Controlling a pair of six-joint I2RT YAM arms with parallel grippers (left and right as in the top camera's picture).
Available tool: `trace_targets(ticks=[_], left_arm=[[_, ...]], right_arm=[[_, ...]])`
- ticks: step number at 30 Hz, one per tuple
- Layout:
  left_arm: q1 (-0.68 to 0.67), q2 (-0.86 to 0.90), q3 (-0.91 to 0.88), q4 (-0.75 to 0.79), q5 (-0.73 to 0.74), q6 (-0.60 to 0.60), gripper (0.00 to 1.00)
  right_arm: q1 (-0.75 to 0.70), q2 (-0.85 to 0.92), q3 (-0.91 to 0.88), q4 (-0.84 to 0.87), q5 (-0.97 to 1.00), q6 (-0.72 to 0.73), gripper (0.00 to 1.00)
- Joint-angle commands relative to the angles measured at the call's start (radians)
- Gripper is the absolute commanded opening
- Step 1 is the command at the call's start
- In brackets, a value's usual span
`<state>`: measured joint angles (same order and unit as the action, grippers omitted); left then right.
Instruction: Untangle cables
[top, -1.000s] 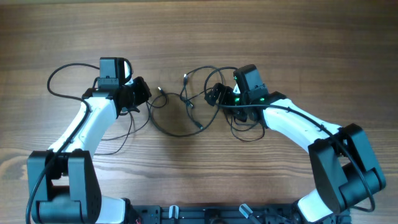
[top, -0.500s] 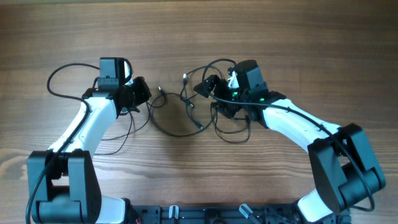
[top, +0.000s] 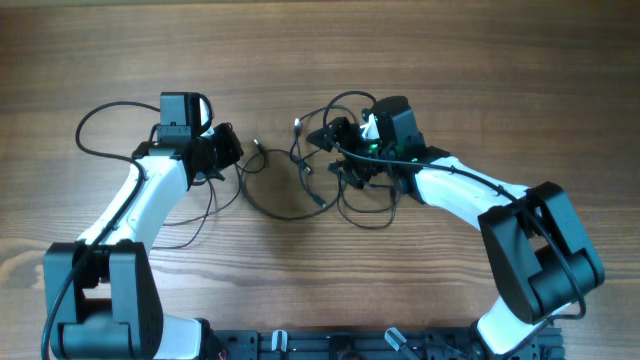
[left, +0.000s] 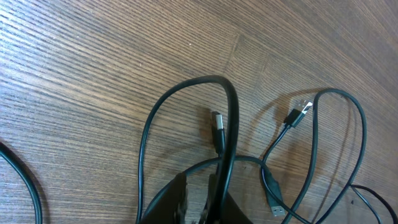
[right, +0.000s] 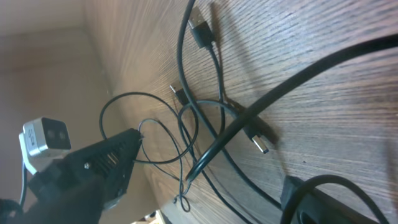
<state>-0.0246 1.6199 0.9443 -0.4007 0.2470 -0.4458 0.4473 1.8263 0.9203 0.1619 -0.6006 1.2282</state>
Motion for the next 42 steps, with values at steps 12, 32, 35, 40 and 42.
trace_targets(ticks=[12, 32, 35, 40, 42], left_arm=[[-0.002, 0.013, 0.004, -0.012, -0.013, 0.020, 0.14], [-0.002, 0.013, -0.013, -0.015, -0.089, -0.035, 0.04], [-0.006, 0.013, -0.018, 0.001, -0.088, -0.119, 0.04], [-0.007, 0.013, -0.018, 0.003, -0.088, -0.142, 0.04], [-0.007, 0.013, -0.023, 0.000, -0.088, -0.142, 0.08]], right_arm=[[0.050, 0.048, -0.001, 0.093, 0.164, -0.203, 0.04], [-0.258, -0.631, 0.005, -0.432, -0.357, -0.899, 0.04], [-0.174, -0.563, 0.001, -0.587, -0.247, -0.868, 0.05], [-0.066, -0.484, 0.001, -0.613, -0.112, -0.912, 0.04], [-0.073, -0.488, 0.006, -0.590, -0.046, -0.902, 0.04]])
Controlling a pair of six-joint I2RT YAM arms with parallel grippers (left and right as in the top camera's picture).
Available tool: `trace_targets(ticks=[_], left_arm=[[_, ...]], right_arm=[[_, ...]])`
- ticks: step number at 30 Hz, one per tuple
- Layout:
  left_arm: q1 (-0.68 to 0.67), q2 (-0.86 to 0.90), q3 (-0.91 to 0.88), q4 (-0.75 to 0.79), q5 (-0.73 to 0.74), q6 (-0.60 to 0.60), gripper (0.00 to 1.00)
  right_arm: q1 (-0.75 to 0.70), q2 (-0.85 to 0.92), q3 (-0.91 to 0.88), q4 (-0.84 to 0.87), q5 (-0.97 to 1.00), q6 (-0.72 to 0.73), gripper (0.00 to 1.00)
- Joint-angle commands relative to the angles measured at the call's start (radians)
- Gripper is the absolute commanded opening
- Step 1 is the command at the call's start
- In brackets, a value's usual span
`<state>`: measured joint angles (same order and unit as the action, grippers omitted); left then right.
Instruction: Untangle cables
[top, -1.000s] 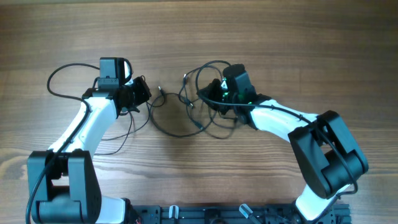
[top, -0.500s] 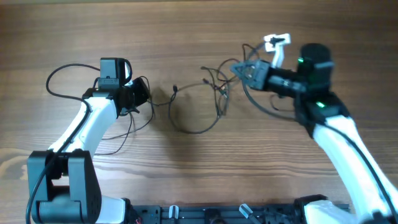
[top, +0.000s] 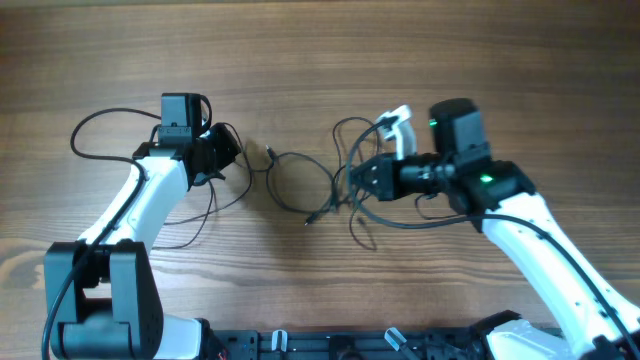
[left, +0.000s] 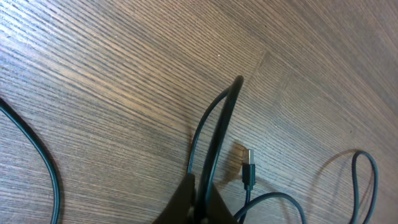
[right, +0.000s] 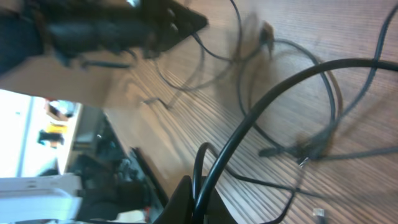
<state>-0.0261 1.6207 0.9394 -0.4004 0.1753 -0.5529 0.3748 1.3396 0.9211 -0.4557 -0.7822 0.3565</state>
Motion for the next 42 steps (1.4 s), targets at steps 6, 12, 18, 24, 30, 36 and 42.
trace_targets(ticks=[6, 12, 18, 24, 30, 36, 42], left_arm=[[-0.006, 0.012, -0.023, -0.016, -0.016, -0.035, 0.79], [-0.005, -0.011, -0.014, -0.061, -0.013, 0.036, 1.00], [-0.006, -0.149, 0.081, -0.227, -0.016, 0.051, 1.00], [-0.013, -0.300, 0.084, -0.251, 0.000, -0.049, 1.00], [-0.048, -0.311, 0.084, -0.294, 0.007, -0.058, 1.00], [-0.076, -0.311, 0.084, -0.311, 0.007, -0.058, 1.00], [-0.109, -0.311, 0.084, -0.312, 0.006, -0.058, 1.00]], right_arm=[[-0.188, -0.035, 0.118, 0.044, 0.293, -0.042, 0.04], [-0.512, -0.104, 0.166, 0.024, 0.410, -0.039, 0.04], [-0.814, -0.105, 0.166, 0.048, 0.828, -0.042, 0.04], [-0.991, 0.019, 0.165, 0.230, 1.100, -0.137, 0.04], [-1.094, 0.254, 0.166, 0.392, 1.100, -0.432, 0.04], [-1.165, 0.418, 0.166, 0.536, 1.099, -0.517, 0.12], [-1.196, 0.482, 0.165, 0.516, 1.095, -0.422, 0.30]])
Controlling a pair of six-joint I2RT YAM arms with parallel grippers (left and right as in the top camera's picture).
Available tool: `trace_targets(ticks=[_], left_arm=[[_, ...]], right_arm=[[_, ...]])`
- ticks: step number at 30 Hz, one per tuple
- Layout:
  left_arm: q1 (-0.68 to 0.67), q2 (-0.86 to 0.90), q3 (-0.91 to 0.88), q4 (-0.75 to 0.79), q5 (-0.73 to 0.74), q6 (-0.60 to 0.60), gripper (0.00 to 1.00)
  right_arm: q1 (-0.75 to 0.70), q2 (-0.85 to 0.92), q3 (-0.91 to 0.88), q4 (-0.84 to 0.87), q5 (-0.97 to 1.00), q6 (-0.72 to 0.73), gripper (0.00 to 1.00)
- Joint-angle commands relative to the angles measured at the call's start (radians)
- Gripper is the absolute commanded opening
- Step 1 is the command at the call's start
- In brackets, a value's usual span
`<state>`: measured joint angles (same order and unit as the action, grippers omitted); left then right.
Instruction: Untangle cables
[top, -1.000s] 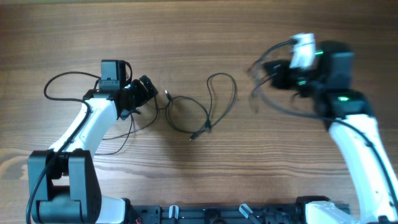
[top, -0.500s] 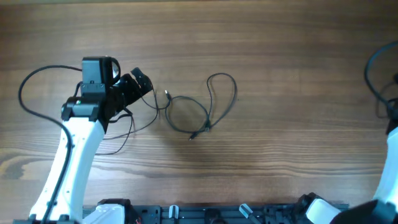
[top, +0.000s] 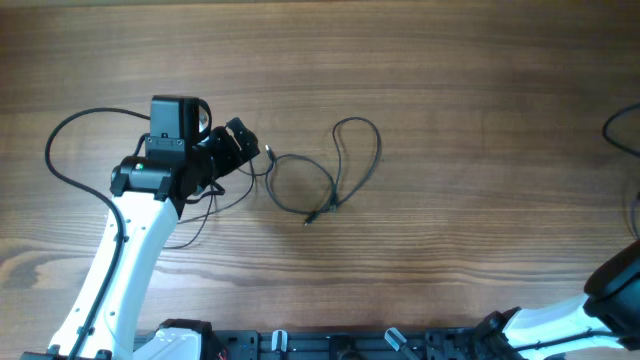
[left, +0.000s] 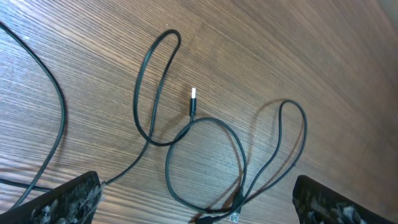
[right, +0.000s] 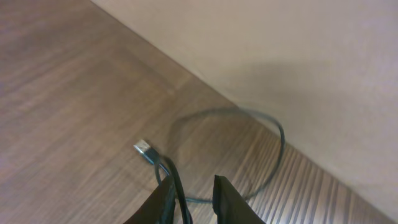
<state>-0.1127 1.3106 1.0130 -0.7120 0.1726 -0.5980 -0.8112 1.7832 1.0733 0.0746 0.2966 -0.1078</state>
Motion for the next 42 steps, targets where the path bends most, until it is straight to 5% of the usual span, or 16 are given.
trace_targets(ticks=[1, 5, 11, 14, 17, 21, 26, 32, 39, 42], left_arm=[[-0.029, -0.001, 0.010, 0.000, 0.009, -0.013, 1.00], [-0.037, -0.001, 0.010, 0.001, 0.009, -0.013, 1.00], [-0.037, -0.001, 0.010, 0.000, 0.009, -0.013, 1.00], [-0.037, 0.000, 0.010, 0.000, 0.008, -0.013, 1.00], [-0.037, 0.000, 0.010, 0.000, 0.008, -0.013, 1.00], [-0.037, 0.000, 0.008, -0.003, -0.031, -0.009, 1.00], [-0.037, 0.002, 0.002, -0.021, -0.089, -0.010, 1.00], [-0.035, 0.002, 0.002, -0.054, -0.170, -0.022, 1.00], [-0.035, 0.034, 0.002, -0.082, -0.348, -0.227, 1.00], [-0.035, 0.059, 0.002, -0.082, -0.359, -0.278, 1.00]], right_arm=[[-0.010, 0.039, 0.013, -0.031, 0.017, 0.059, 0.42], [-0.005, 0.014, 0.013, -0.092, -0.064, 0.111, 1.00], [0.006, -0.091, 0.013, -0.226, -0.223, 0.217, 1.00], [0.028, -0.136, 0.013, -0.287, -0.483, 0.246, 1.00], [0.084, -0.144, 0.013, -0.313, -0.801, 0.421, 1.00], [0.282, -0.139, 0.013, -0.333, -1.063, 0.497, 1.00], [0.608, -0.137, 0.008, -0.384, -1.012, 0.370, 1.00], [1.023, -0.116, -0.021, -0.388, -0.715, 0.369, 1.00], [1.295, -0.019, -0.021, -0.382, -0.488, 0.368, 1.00], [1.376, 0.021, -0.021, -0.395, -0.527, 0.230, 1.00]])
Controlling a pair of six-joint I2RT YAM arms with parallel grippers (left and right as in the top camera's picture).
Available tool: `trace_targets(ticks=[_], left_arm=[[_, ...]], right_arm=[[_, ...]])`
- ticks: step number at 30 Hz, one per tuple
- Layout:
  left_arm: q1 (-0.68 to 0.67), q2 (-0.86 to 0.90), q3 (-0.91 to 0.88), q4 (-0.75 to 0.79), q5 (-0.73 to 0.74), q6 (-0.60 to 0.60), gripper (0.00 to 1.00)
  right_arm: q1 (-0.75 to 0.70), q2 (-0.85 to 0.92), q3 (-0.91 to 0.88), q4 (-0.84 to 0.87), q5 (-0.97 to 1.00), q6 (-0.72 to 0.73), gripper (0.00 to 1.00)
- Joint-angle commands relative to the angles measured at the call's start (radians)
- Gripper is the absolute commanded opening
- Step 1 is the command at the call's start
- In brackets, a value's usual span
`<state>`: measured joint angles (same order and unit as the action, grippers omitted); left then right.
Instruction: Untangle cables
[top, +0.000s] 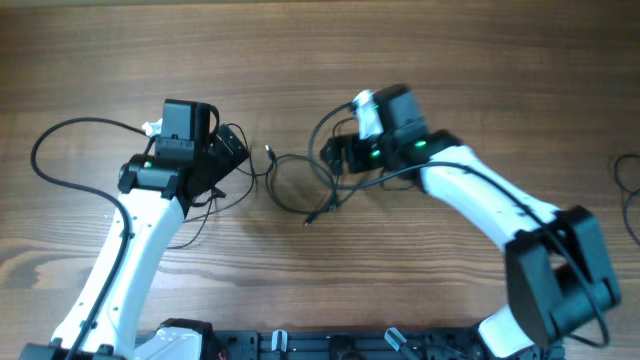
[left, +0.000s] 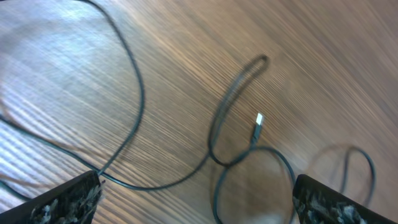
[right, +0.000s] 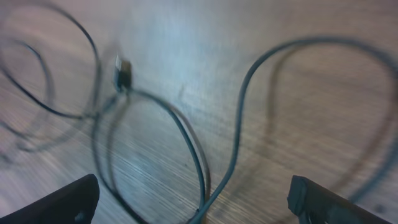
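Note:
A thin black cable (top: 290, 190) lies looped at the table's middle, its USB plug (top: 268, 152) pointing toward my left gripper (top: 232, 155). That gripper hangs open over the plug (left: 257, 121) and loop, with nothing between its fingers (left: 68, 199). A longer black cable (top: 60, 132) curves off to the left behind the left arm and shows in the left wrist view (left: 134, 93). My right gripper (top: 335, 157) hovers open above the loop's right lobe (right: 249, 93), its fingers (right: 329, 202) wide apart. A third cable (top: 630, 190) lies at the far right edge.
The wooden table (top: 450, 60) carries nothing else. The right arm's own black lead (top: 400, 175) runs along its white link. A black rail (top: 330, 345) lines the front edge.
The right arm, then off at the far right and shut on a cable, is now back at the middle with its gripper open over the looped cable. A cable lies at the right edge.
First both grippers were shut on cables in one tangle at the middle. Then the right gripper held its cable further right, the tangle looser. Then the left was open and the right far away. Now three cables lie apart and both grippers are open.

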<state>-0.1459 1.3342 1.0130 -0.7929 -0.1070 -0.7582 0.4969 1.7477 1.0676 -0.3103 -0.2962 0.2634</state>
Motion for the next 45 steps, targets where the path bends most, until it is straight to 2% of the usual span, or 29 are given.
trace_targets(ticks=[1, 5, 9, 10, 12, 15, 18, 20, 22, 23, 27, 32, 35, 38, 45], left_arm=[[-0.002, 0.047, 0.002, -0.001, -0.079, -0.138, 1.00], [0.018, 0.088, 0.002, 0.009, -0.077, -0.212, 1.00], [0.031, 0.143, 0.002, 0.069, -0.037, -0.212, 0.78], [0.031, 0.153, 0.002, 0.087, -0.017, -0.194, 0.74], [0.031, 0.203, 0.002, 0.183, 0.111, -0.048, 0.73], [0.031, 0.259, 0.002, 0.204, 0.124, -0.026, 0.76], [0.031, 0.322, 0.002, 0.211, 0.120, -0.026, 0.59], [0.031, 0.363, 0.002, 0.222, 0.117, -0.026, 0.39], [0.031, 0.393, 0.002, 0.232, 0.117, -0.027, 0.09], [0.031, 0.400, 0.002, 0.238, 0.117, -0.027, 0.04], [0.031, 0.377, 0.022, 0.262, 0.129, -0.034, 0.04], [0.031, 0.240, 0.072, 0.257, 0.231, -0.026, 0.04], [0.031, 0.163, 0.073, 0.262, 0.272, -0.027, 0.04], [0.031, 0.090, 0.073, 0.259, 0.274, -0.035, 0.04], [0.031, 0.026, 0.073, 0.259, 0.274, -0.169, 0.04]], right_arm=[[0.103, 0.062, -0.015, -0.024, 0.046, -0.220, 1.00], [0.215, 0.062, -0.015, -0.027, 0.126, -0.291, 1.00], [0.266, 0.062, -0.015, -0.024, 0.239, -0.274, 1.00], [0.267, 0.062, -0.015, -0.024, 0.245, -0.253, 1.00], [0.267, 0.062, -0.015, -0.024, 0.252, -0.208, 1.00], [0.267, 0.062, -0.015, -0.027, 0.251, -0.153, 1.00], [0.267, 0.062, -0.015, -0.034, 0.252, -0.102, 1.00], [0.267, 0.062, -0.015, -0.041, 0.256, -0.058, 1.00], [0.267, 0.062, -0.015, -0.043, 0.270, -0.014, 0.99], [0.267, 0.062, -0.015, -0.042, 0.275, 0.005, 1.00], [0.267, 0.062, -0.015, -0.039, 0.273, 0.004, 1.00], [0.267, 0.062, -0.015, -0.039, 0.270, 0.010, 1.00], [0.268, 0.062, -0.015, -0.023, 0.179, -0.011, 1.00], [0.269, 0.063, -0.017, 0.048, 0.002, -0.121, 1.00], [0.278, 0.071, -0.049, 0.228, -0.099, -0.133, 1.00]])
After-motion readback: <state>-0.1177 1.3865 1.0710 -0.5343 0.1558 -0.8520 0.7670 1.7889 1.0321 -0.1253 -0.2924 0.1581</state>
